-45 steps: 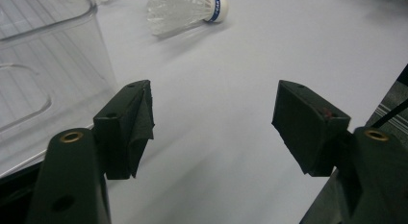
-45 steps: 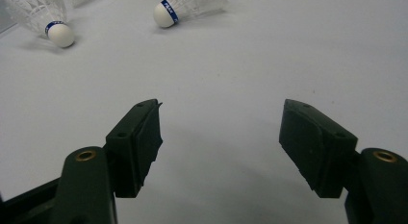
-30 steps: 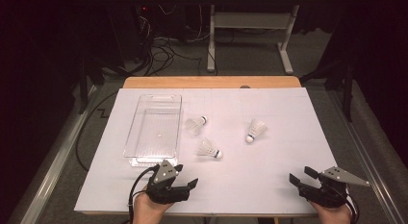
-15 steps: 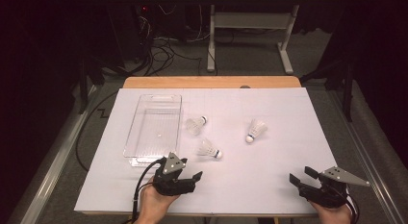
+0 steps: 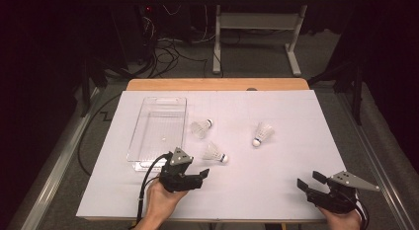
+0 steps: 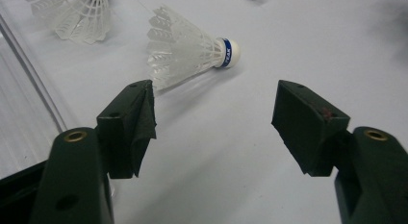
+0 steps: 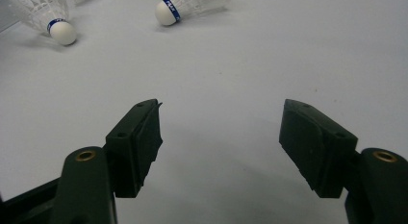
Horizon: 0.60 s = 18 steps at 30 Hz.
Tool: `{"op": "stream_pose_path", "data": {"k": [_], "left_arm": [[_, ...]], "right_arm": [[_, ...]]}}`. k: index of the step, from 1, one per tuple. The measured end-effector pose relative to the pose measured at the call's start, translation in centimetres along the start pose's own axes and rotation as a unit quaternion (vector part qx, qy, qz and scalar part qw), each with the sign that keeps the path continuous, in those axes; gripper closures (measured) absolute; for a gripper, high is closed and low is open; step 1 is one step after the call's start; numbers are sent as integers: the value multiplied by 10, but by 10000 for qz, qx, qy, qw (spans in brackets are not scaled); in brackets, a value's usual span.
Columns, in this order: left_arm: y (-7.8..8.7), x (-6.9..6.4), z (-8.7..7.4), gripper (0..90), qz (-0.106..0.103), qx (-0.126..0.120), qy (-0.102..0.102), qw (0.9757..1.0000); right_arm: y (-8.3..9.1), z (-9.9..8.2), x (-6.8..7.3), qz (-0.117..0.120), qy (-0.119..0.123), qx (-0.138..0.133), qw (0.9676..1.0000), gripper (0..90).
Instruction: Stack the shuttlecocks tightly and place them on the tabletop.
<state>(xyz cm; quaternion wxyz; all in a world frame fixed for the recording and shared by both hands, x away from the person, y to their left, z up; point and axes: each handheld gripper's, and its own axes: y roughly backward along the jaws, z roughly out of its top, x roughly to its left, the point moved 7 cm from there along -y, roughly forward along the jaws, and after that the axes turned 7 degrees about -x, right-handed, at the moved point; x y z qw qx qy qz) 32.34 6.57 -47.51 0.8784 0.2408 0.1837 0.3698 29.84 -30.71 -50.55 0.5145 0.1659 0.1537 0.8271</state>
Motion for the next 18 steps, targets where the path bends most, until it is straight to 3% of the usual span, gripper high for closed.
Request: {"op": "stream_pose_path", "data": {"k": [18], "left_arm": [[-7,12,17,373,130,208,229,9994]], "right_arm": [[0,0,0,21,9,2,10000,317]]}}
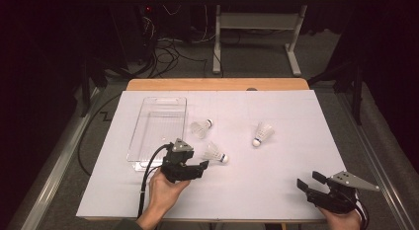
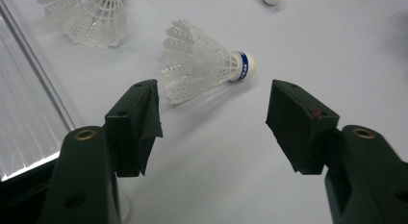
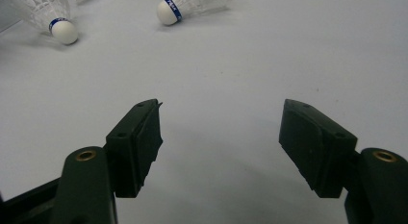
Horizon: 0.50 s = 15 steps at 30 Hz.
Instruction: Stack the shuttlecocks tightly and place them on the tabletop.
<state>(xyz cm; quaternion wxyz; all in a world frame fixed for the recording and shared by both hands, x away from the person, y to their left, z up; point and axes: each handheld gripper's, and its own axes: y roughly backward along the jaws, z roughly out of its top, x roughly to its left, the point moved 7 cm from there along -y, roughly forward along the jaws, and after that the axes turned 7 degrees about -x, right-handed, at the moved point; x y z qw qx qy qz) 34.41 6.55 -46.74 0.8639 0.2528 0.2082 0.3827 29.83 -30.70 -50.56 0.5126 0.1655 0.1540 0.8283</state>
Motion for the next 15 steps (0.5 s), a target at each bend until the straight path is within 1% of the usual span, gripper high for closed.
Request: {"op": "stream_pose_path", "data": {"k": [1,8,9,10,11,13,15], "left_arm": [[0,2,3,373,39,3,12,10000],[-3,6,9,382,115,19,40,9999],[-3,7,10,384,93,9,78,9999],[-4,8,11,386,39,-1,160,9999],[-5,9,12,386,18,-4,181,9998],[-6,11,15,388,106,-17,122,9999],[-7,11,18,389,116,-19,106,9999]], "right_arm": [[0,0,0,-1,-1,3,10000,317],[0,0,1,-6,-6,14,10000,318],[0,0,1,-6,-3,14,10000,318],[0,0,1,-4,-1,14,10000,318],[0,0,1,-1,5,13,10000,318],[0,0,1,3,11,13,10000,317],[0,0,1,5,10,14,10000,318]]}}
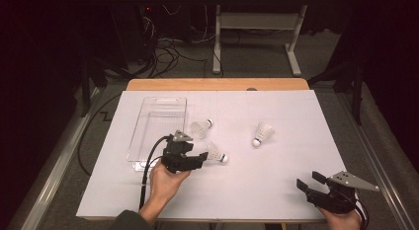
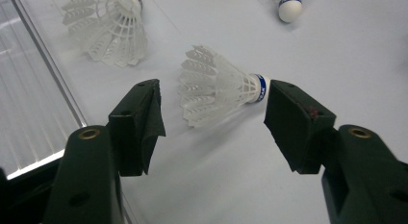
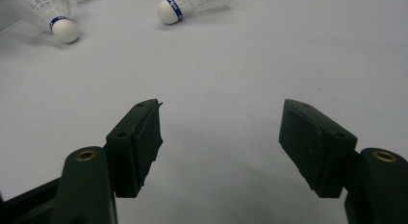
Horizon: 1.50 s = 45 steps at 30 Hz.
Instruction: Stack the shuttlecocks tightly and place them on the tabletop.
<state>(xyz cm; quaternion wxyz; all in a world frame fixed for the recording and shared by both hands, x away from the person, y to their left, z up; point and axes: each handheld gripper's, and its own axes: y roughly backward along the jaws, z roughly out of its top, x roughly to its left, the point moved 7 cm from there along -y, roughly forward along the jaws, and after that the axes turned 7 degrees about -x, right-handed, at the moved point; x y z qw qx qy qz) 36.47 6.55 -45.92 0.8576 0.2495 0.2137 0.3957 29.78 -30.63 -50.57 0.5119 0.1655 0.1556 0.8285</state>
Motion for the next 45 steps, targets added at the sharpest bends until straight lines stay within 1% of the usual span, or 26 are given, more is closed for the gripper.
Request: {"op": "stream_pose_path", "data": {"k": [4,10,15,23,27,29,32,36,45], "left_arm": [[-2,1,6,389,26,-31,-11,10000],[-7,5,12,394,85,23,9,10000],[-10,7,18,392,133,0,1,9999],[-16,11,26,388,278,82,2,9996],[-20,13,28,391,303,132,42,9994],[-23,14,29,391,349,207,19,9992],[-26,15,31,391,384,252,-7,9989],[-30,16,35,389,366,238,72,9990],[-41,24,37,391,454,274,217,9984]], "right_arm": [[0,0,0,9,7,-6,10000,318],[0,0,0,16,0,0,10000,318],[0,0,0,16,-4,-5,10000,320],[1,1,0,2,14,-59,10000,333],[1,1,0,1,22,-56,10000,334],[1,1,0,10,8,-36,10000,333],[0,0,0,16,6,-17,10000,333],[0,0,1,45,14,-5,10000,332],[-1,-1,1,85,13,32,10000,331]]}}
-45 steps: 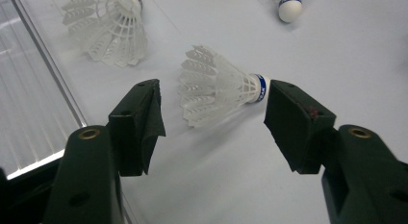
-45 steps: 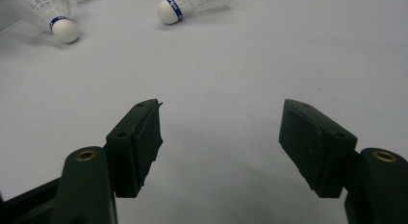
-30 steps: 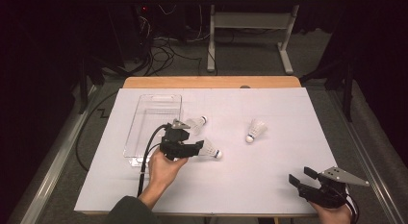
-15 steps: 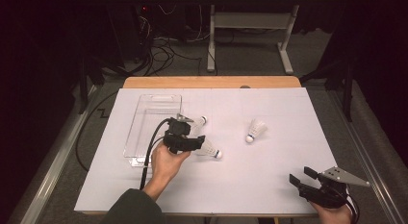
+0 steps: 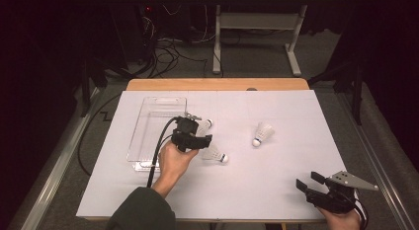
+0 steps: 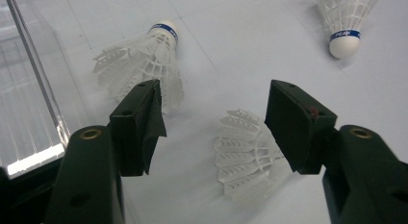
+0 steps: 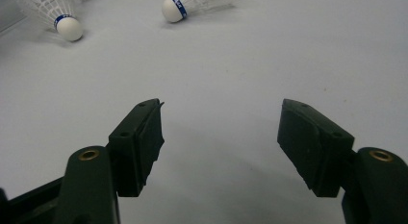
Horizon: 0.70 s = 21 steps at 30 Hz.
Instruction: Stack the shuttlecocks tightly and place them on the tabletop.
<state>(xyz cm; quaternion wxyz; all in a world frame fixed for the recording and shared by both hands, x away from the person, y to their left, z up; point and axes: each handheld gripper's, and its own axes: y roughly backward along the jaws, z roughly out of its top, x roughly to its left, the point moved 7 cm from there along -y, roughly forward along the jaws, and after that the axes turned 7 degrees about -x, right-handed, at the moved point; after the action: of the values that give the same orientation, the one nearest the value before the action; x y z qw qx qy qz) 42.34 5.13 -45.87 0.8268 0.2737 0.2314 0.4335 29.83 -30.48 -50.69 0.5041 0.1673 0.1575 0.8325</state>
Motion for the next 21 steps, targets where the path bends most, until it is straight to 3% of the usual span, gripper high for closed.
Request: {"op": "stream_pose_path", "data": {"k": [15,18,21], "left_arm": [[-4,5,5,396,85,-44,216,9997],[-6,5,8,396,207,101,96,9997],[-5,3,15,396,180,88,129,9997]], "right_arm": [[-3,-1,1,46,62,64,9999,331],[-3,-1,1,47,61,64,9999,331],[-3,-1,1,51,54,68,9999,331]]}}
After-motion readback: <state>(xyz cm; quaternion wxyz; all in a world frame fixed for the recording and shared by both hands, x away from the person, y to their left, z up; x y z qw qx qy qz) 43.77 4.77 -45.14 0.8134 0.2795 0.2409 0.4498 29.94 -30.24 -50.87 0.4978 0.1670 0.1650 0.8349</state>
